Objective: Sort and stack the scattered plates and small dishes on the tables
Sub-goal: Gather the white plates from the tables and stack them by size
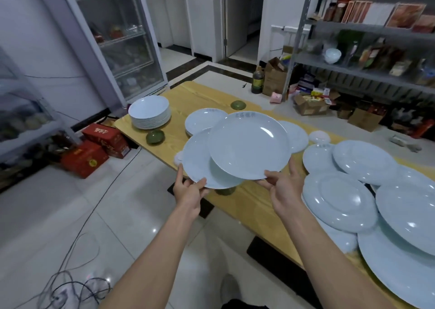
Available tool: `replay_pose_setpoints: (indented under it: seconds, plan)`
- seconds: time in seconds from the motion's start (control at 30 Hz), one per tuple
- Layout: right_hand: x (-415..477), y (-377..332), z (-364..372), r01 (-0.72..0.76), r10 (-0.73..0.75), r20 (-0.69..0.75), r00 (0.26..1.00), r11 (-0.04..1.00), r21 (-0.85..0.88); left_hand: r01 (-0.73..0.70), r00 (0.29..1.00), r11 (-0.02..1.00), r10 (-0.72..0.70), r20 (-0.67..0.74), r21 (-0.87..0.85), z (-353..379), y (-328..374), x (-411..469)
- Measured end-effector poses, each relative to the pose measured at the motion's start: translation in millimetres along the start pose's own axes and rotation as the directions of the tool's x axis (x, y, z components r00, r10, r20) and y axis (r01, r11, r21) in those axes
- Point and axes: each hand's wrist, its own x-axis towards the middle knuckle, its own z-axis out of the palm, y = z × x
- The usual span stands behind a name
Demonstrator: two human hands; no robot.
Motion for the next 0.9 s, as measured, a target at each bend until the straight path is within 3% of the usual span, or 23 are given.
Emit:
replay_pose_setpoints:
  seconds: [0.4, 0.9]
  plan:
    - [107.3, 22.6, 84.7, -0.027, 0.027, -0.084, 0.996, 1.0, 0.002, 0.062, 0.998, 0.998, -0.062, 0.004, 0.027, 18.7, 42.0, 138.6]
    - [192.7, 67.3, 171.8, 0.132, -0.109, -0.327, 0.939, 0.99, 0.049, 0.157, 0.948, 0.963, -0.209, 0.242, 0.217, 23.6, 87.3, 318.8]
